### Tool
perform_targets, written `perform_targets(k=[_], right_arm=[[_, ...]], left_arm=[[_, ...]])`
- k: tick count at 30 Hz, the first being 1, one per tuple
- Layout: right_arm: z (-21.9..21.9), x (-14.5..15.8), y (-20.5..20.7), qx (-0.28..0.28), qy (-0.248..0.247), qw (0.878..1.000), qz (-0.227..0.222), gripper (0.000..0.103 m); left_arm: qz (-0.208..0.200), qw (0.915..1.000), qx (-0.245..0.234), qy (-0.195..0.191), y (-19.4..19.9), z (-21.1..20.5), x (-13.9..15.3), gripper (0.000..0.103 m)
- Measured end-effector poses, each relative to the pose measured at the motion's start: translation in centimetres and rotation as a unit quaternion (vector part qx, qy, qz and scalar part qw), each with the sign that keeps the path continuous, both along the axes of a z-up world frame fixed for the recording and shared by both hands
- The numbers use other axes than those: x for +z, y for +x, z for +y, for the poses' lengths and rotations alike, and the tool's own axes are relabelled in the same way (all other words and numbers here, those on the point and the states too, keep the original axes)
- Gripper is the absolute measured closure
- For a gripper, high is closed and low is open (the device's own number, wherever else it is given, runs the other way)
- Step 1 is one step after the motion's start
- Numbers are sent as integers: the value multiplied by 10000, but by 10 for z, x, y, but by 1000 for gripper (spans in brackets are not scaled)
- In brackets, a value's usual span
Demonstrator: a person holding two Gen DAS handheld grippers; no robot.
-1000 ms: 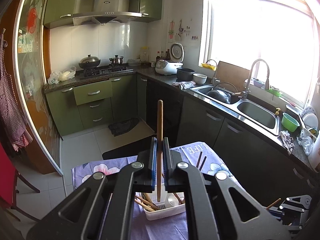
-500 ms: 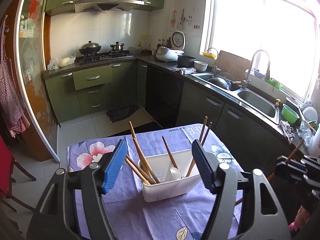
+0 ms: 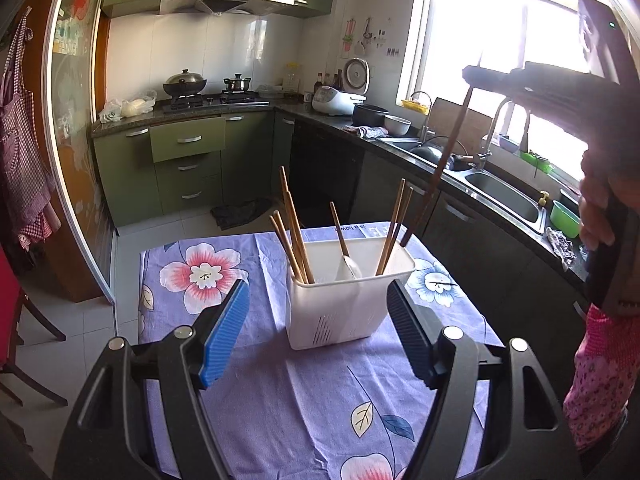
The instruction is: Organize utensils
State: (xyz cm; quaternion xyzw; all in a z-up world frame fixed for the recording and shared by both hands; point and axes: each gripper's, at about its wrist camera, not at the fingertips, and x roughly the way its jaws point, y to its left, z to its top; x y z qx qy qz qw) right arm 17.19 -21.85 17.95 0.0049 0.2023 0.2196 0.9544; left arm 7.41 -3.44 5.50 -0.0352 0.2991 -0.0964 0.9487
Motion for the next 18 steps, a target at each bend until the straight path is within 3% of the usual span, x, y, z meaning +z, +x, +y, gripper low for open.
perform_targets(k=[5, 13, 18], right_arm=[[9, -31, 30, -47, -68, 9996, 288, 97], [16, -122, 59, -43, -19, 9961, 878, 96], [16, -152, 54, 15, -20, 9959, 900, 95]], left_arm=[[31, 9999, 33, -113, -5, 4, -12, 33], [-17, 9991, 262, -329, -23, 9, -34, 27], [-138, 9986, 477, -192, -34, 9, -42, 21]])
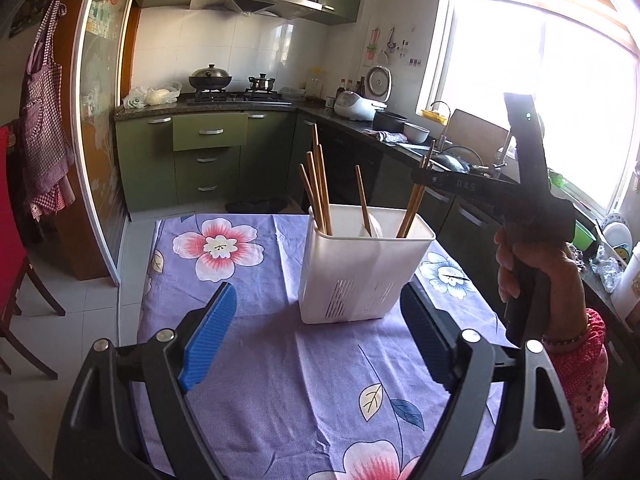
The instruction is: Organize utensils
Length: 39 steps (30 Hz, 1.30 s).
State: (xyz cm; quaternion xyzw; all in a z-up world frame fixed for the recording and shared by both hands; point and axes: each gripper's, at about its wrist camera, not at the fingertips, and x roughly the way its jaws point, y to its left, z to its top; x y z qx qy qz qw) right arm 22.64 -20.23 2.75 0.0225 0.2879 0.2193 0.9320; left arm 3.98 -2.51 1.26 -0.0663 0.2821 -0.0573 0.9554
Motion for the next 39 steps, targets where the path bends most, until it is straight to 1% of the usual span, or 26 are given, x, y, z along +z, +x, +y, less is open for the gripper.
perform_targets(k=[1, 2, 3, 6, 7, 8, 9, 11, 14, 16, 18, 19, 21, 22, 23, 26, 29, 31, 35, 39], right_arm=[[0, -2, -2, 19, 13, 10000, -15, 94], [-1, -4, -6, 25, 15, 10000, -41, 87], [-1, -4, -10, 24, 15, 10000, -71, 80], [-7, -4, -25, 31, 76, 9998, -164, 77], [-9, -2, -32, 23, 96, 9997, -215, 74], [-12, 0, -39, 1, 100, 9996, -277, 64], [-15, 1, -45, -15, 93, 9994, -324, 60], [-20, 4, -57, -18, 133, 9991, -395, 60], [-34, 5, -75, -99, 233, 9986, -458, 52], [-44, 2, -89, -151, 315, 9982, -487, 50], [-54, -4, -105, -220, 387, 9977, -515, 43], [-59, -7, -114, -232, 399, 9974, -549, 41], [-66, -17, -134, -264, 394, 9972, -585, 31], [-70, -22, -143, -287, 388, 9971, -591, 28], [-72, -28, -153, -306, 372, 9970, -606, 24], [-77, -42, -180, -341, 355, 9965, -683, 6], [-79, -54, -205, -379, 302, 9958, -775, 5], [-80, -61, -217, -445, 287, 9952, -827, 5], [-73, -67, -231, -475, 198, 9944, -923, 5], [-63, -65, -232, -524, 54, 9936, -995, 5]], left_arm=[[-11, 10000, 15, 3, -1, 0, -1, 18], [-24, 10000, 18, 8, -2, 1, -2, 15], [-38, 10000, 25, 15, -1, 2, -2, 14], [-76, 10000, 36, 39, -3, 2, -3, 10], [-90, 9999, 32, 66, -3, 2, -3, 8], [-106, 9999, 40, 100, -3, 1, -4, 7], [-121, 9998, 37, 125, -3, 0, -4, 7], [-127, 9998, 28, 166, -4, -2, -5, 7], [-99, 9998, 5, 191, -6, -2, -6, 7], [-131, 9996, 32, 244, -8, -2, -8, 7], [-178, 9993, 66, 328, -10, -1, -9, 7], [-197, 9991, 91, 368, -11, 0, -9, 7], [-220, 9987, 146, 439, -13, 1, -11, 7], [-217, 9986, 167, 453, -14, 2, -13, 7], [-210, 9987, 176, 441, -15, 3, -16, 7], [-174, 9990, 172, 378, -18, 4, -24, 7], [-137, 9991, 164, 370, -21, 4, -31, 7], [-185, 9989, 177, 384, -26, 4, -35, 7], [-362, 9982, 185, 435, -39, 1, -39, 7], [-359, 9977, 135, 552, -43, -2, -41, 7]])
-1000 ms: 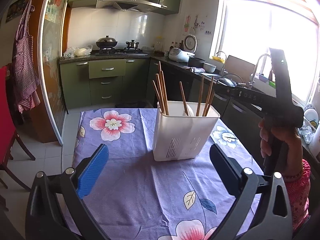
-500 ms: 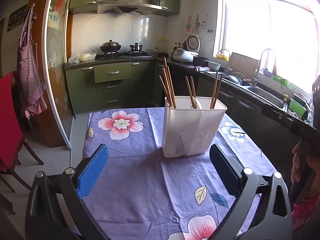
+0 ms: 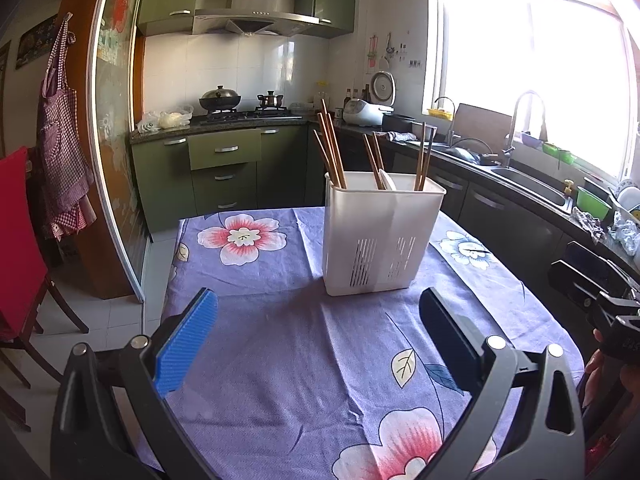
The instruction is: Organize utensils
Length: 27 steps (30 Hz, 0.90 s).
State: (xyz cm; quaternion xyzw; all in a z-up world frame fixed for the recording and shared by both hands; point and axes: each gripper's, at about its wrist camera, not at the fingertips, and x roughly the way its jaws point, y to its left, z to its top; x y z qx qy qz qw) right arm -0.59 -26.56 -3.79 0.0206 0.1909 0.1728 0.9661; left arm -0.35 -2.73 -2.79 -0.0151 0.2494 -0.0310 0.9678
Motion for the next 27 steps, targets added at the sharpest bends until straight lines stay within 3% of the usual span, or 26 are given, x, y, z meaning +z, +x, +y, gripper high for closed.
perform_targets(k=[27], right_arm=[[2, 6, 2, -119, -137, 9998, -34, 5]], left_arm=[[43, 9999, 22, -145, -8, 5, 1, 7]])
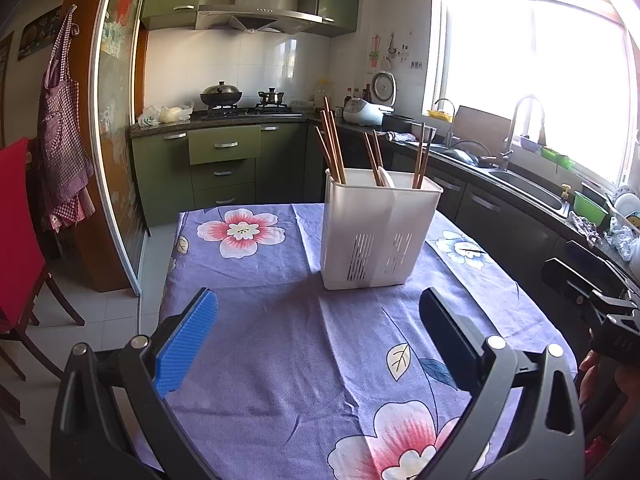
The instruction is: Organize utensils
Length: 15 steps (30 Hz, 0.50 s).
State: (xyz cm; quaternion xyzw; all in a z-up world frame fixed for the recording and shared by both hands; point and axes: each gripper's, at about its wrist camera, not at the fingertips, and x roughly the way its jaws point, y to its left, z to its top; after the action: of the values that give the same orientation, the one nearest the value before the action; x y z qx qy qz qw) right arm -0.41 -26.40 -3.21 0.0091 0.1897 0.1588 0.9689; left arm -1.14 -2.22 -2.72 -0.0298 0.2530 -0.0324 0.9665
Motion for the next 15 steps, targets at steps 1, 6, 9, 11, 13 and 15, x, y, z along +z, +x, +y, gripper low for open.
perform_targets(k=[1, 6, 9, 11, 13, 15], right_arm=[[0, 0, 0, 5, 3, 10000, 5, 5], [0, 0, 0, 21, 8, 10000, 16, 5], [0, 1, 1, 38, 18, 10000, 26, 5], [0, 1, 1, 45, 26, 10000, 34, 5], [0, 0, 2, 48, 24, 10000, 36, 5], [0, 0, 2, 48, 27, 10000, 38, 5]], left_arm=[[-5, 10000, 3, 1, 0, 0, 0, 7], [-11, 10000, 12, -2, -1, 1, 1, 7], [-3, 10000, 16, -3, -1, 2, 1, 7], [-1, 10000, 19, -10, -1, 2, 1, 7], [-1, 10000, 16, -11, -1, 2, 1, 7], [1, 10000, 12, -8, -1, 2, 1, 7]])
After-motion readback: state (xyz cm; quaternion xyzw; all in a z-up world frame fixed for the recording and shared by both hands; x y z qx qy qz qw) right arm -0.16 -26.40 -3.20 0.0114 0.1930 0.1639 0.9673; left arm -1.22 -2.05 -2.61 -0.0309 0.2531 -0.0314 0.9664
